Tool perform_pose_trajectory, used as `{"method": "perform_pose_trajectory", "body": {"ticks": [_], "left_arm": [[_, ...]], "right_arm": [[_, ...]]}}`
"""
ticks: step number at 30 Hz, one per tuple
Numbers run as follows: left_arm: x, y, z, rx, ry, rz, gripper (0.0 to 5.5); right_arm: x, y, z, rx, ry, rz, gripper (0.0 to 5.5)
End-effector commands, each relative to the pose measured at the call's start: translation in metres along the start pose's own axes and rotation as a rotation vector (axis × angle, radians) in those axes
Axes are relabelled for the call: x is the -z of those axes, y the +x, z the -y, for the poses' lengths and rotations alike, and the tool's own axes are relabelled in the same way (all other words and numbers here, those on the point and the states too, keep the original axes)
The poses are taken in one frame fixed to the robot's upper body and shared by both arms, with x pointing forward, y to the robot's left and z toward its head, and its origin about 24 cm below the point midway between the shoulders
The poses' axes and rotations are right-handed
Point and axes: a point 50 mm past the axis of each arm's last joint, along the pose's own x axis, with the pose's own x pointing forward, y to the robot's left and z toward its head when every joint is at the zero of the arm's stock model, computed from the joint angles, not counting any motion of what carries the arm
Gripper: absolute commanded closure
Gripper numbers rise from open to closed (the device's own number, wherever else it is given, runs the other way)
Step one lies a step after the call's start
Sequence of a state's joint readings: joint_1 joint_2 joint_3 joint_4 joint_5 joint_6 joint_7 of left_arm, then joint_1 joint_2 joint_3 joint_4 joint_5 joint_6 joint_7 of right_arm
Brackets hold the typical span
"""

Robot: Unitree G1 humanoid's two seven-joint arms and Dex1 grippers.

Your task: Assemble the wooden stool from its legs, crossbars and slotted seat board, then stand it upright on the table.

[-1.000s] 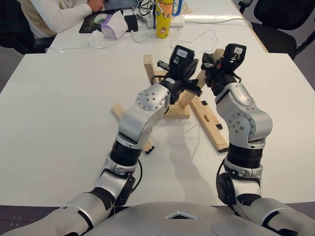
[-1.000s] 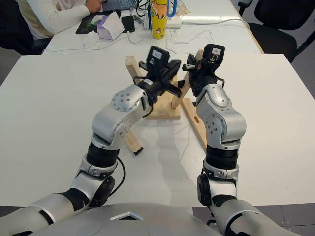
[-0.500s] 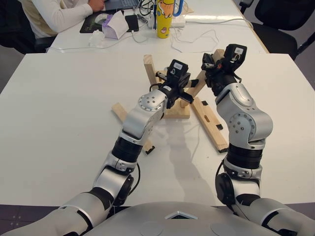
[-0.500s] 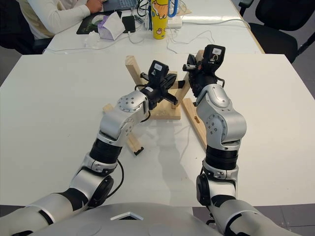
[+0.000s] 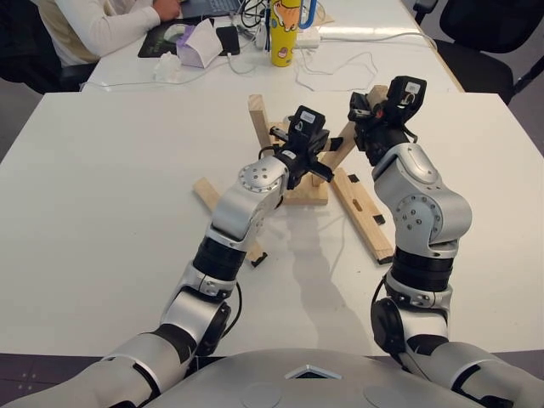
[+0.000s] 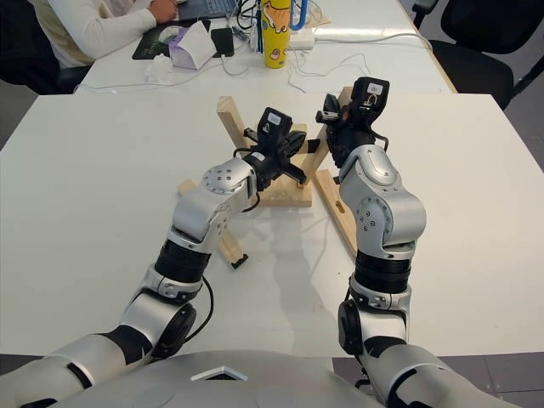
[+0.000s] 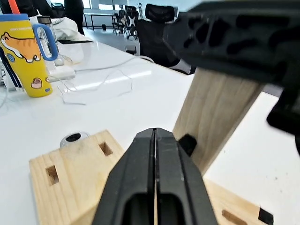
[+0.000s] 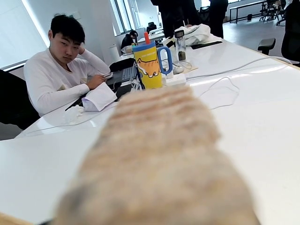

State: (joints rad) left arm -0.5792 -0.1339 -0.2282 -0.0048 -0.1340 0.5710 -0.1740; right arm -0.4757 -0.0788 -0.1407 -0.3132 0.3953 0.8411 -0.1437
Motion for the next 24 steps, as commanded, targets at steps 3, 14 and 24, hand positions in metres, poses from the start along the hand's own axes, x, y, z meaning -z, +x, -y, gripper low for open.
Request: {"method": "perform_pose_trajectory", "body": {"ticks": [3, 14, 24], "left_arm": [[-0.04, -0.001, -0.007, -0.049, 0.022, 0.203, 5.5], [0.006, 0.001, 0.004, 0.069, 0.031, -0.128, 5.5], [-0.013, -0.006, 0.013, 0.29, 0.11, 0.001, 5.5]], "right_arm": [[0.034, 0.0, 0.008, 0.045, 0.009, -0.176, 4.5], [0.035, -0.002, 0.01, 0.055, 0.017, -0.172, 4.51], [0.038, -0.003, 0.011, 0.053, 0.021, -0.174, 4.51]]}}
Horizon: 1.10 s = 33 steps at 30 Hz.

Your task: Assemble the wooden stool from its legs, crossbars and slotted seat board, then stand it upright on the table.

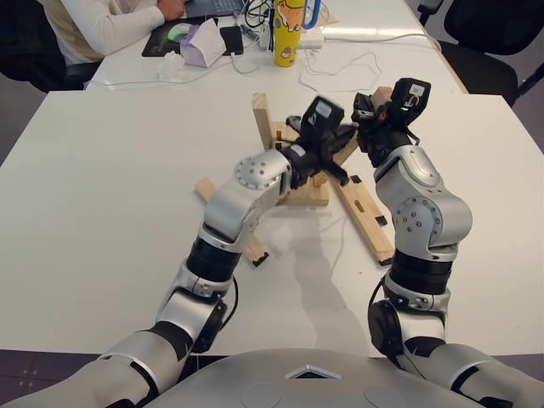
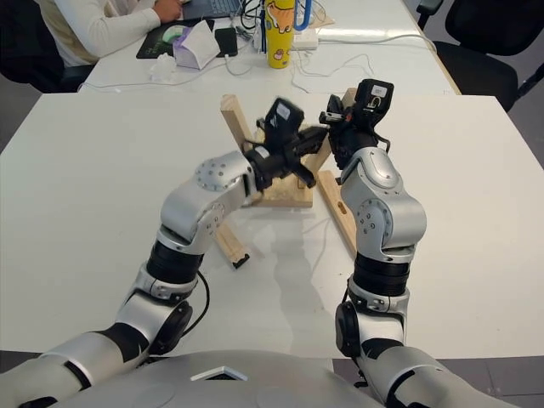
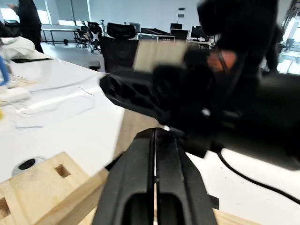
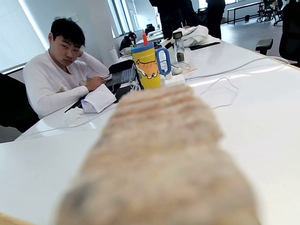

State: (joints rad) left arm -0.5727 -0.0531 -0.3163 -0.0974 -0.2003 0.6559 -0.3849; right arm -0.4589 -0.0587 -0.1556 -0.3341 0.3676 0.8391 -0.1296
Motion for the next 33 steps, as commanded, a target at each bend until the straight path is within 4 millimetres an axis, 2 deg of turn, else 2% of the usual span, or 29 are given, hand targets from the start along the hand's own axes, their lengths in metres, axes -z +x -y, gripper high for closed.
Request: {"method": "perform_pose_trajectory", "body": {"ticks": [1, 4, 14, 16, 19, 23, 26, 30, 33], "left_arm": [[-0.013, 0.002, -0.013, -0.027, 0.076, 0.043, 5.5], [-0.013, 0.002, -0.021, -0.075, 0.088, 0.046, 5.5], [-0.015, 0.007, -0.019, -0.156, 0.089, 0.038, 5.5], [0.007, 0.007, -0.025, -0.177, 0.03, -0.1, 5.5], [0.04, -0.003, -0.032, -0.193, -0.021, -0.316, 5.5], [0.052, -0.009, -0.039, -0.2, 0.02, -0.389, 5.5], [0.038, -0.003, -0.036, -0.211, 0.022, -0.298, 5.5], [-0.014, 0.006, -0.036, -0.258, 0.086, -0.045, 5.5], [-0.037, 0.005, -0.036, -0.281, 0.105, 0.057, 5.5]], "right_arm": [[0.037, 0.0, 0.009, 0.041, 0.014, -0.186, 4.51], [0.036, 0.0, 0.009, 0.039, 0.012, -0.185, 4.51], [0.034, -0.001, 0.011, 0.046, 0.013, -0.183, 4.51], [0.034, -0.001, 0.011, 0.046, 0.014, -0.181, 4.51], [0.032, -0.001, 0.01, 0.048, 0.018, -0.176, 4.51], [0.027, -0.002, 0.009, 0.05, 0.031, -0.16, 4.51], [0.025, -0.002, 0.008, 0.05, 0.034, -0.154, 4.51], [0.027, -0.003, 0.008, 0.05, 0.034, -0.161, 4.51], [0.027, -0.002, 0.008, 0.05, 0.033, -0.163, 4.51]]}}
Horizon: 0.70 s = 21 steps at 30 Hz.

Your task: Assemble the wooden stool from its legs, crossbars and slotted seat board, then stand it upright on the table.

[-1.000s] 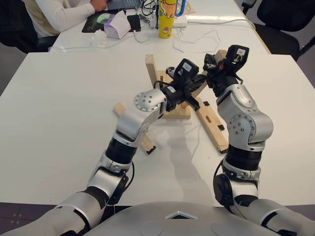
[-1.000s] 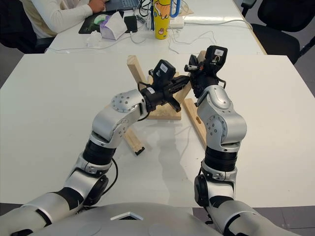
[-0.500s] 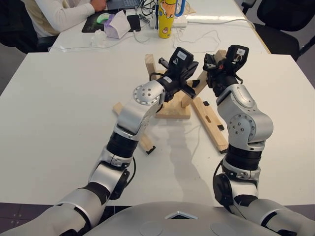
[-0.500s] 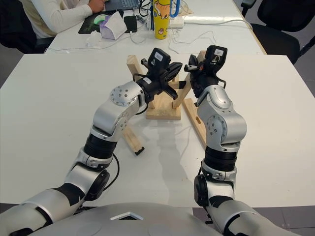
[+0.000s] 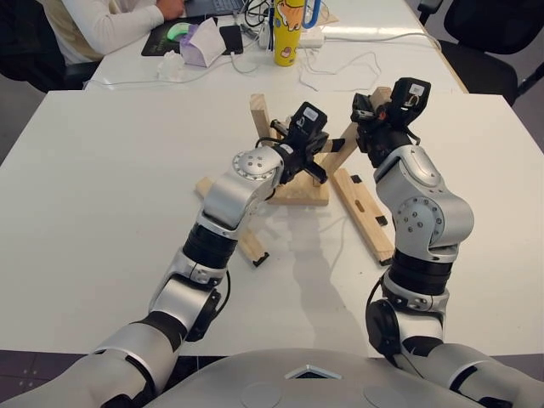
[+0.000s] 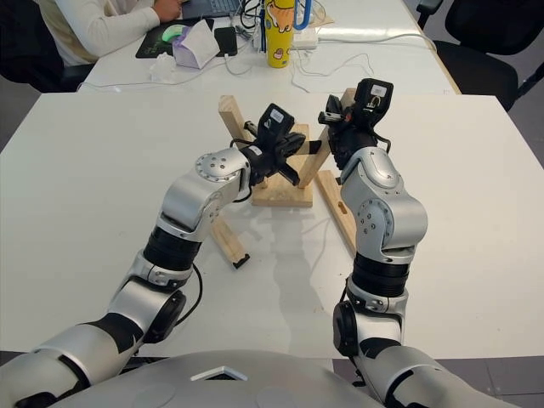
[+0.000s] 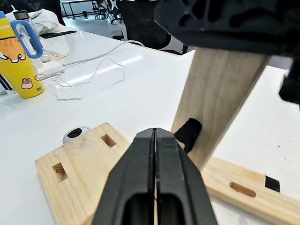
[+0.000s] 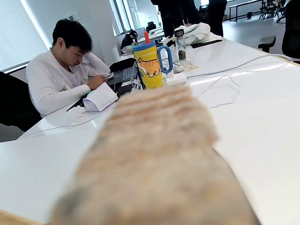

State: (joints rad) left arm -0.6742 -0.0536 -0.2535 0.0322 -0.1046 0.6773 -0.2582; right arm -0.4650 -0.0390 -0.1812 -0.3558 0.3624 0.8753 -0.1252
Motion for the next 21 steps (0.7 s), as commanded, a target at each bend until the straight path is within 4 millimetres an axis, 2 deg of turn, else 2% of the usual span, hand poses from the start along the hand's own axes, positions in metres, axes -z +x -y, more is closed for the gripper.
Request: {"method": "perform_pose_trajectory", "body": {"ticks": [1, 4, 9, 13, 15, 17, 21], "left_arm": [[-0.035, -0.003, -0.006, -0.055, 0.03, 0.144, 5.5], [-0.029, -0.001, -0.007, -0.054, 0.028, 0.117, 5.5], [0.016, 0.001, -0.001, -0.008, 0.043, -0.122, 5.5], [0.048, -0.006, 0.001, 0.075, 0.231, -0.313, 5.5], [0.055, -0.008, -0.001, 0.085, 0.305, -0.352, 5.5], [0.05, -0.007, -0.002, 0.067, 0.308, -0.321, 5.5], [0.006, 0.0, -0.008, -0.035, 0.345, -0.092, 5.5]], "right_arm": [[0.029, 0.0, 0.009, 0.048, 0.014, -0.157, 4.51], [0.029, 0.0, 0.008, 0.05, 0.014, -0.156, 4.51], [0.03, 0.0, 0.008, 0.052, 0.017, -0.157, 4.51], [0.03, -0.001, 0.008, 0.054, 0.021, -0.158, 4.51], [0.03, -0.001, 0.008, 0.055, 0.024, -0.158, 4.51], [0.03, -0.001, 0.009, 0.054, 0.025, -0.159, 4.51], [0.03, -0.001, 0.01, 0.055, 0.022, -0.158, 4.51]]}}
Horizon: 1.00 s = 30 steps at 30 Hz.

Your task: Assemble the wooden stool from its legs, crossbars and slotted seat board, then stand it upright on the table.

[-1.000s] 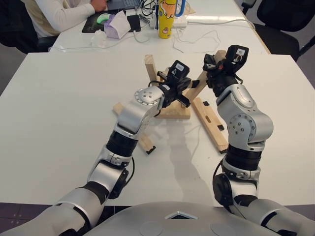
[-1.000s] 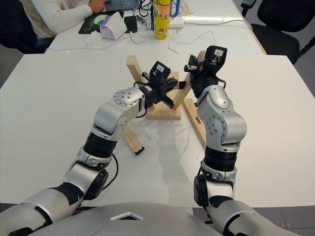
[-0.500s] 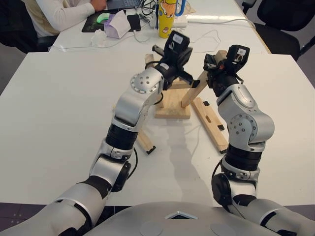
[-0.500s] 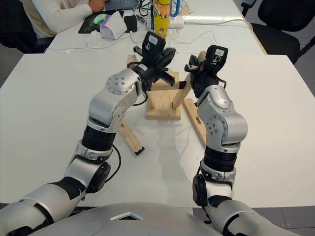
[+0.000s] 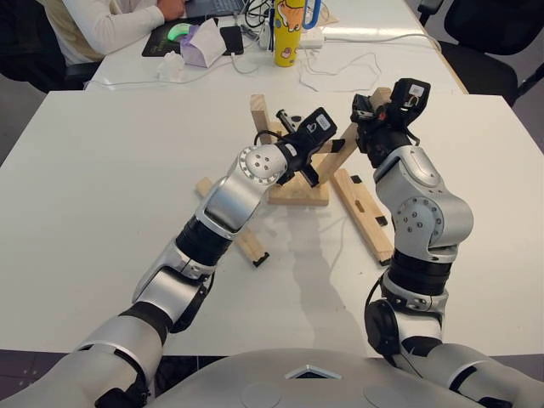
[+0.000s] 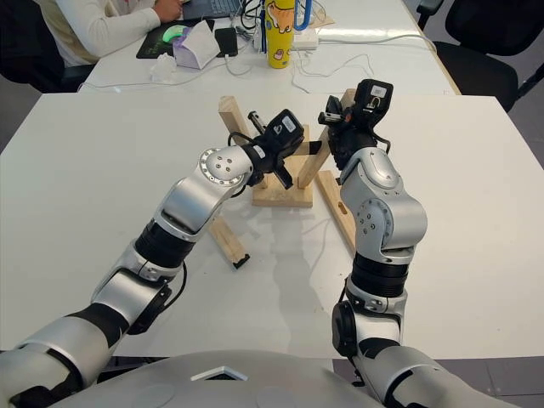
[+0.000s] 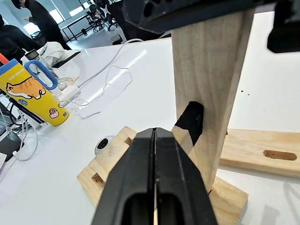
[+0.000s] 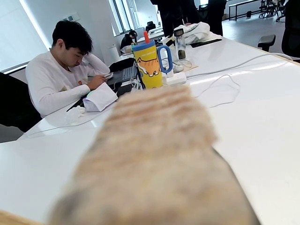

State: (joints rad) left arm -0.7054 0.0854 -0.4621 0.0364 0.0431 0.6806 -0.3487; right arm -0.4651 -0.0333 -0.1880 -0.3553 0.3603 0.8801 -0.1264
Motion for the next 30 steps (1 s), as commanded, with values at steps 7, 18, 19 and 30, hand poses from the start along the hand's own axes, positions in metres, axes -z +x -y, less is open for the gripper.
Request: {"method": "perform_pose_trajectory", "body": {"ticks": [7, 18, 19, 30], "left_arm": [[-0.056, -0.016, -0.023, -0.237, 0.35, 0.233, 5.5], [-0.034, -0.012, -0.016, -0.18, 0.724, 0.111, 5.5], [-0.031, -0.011, -0.015, -0.176, 0.716, 0.106, 5.5], [-0.063, -0.018, -0.031, -0.402, 0.699, 0.282, 5.5]], "right_arm": [[0.028, 0.0, 0.009, 0.049, 0.012, -0.153, 4.51], [0.029, 0.0, 0.009, 0.056, 0.019, -0.148, 4.51], [0.029, -0.001, 0.009, 0.056, 0.019, -0.148, 4.51], [0.03, -0.001, 0.011, 0.057, 0.012, -0.153, 4.51]]}}
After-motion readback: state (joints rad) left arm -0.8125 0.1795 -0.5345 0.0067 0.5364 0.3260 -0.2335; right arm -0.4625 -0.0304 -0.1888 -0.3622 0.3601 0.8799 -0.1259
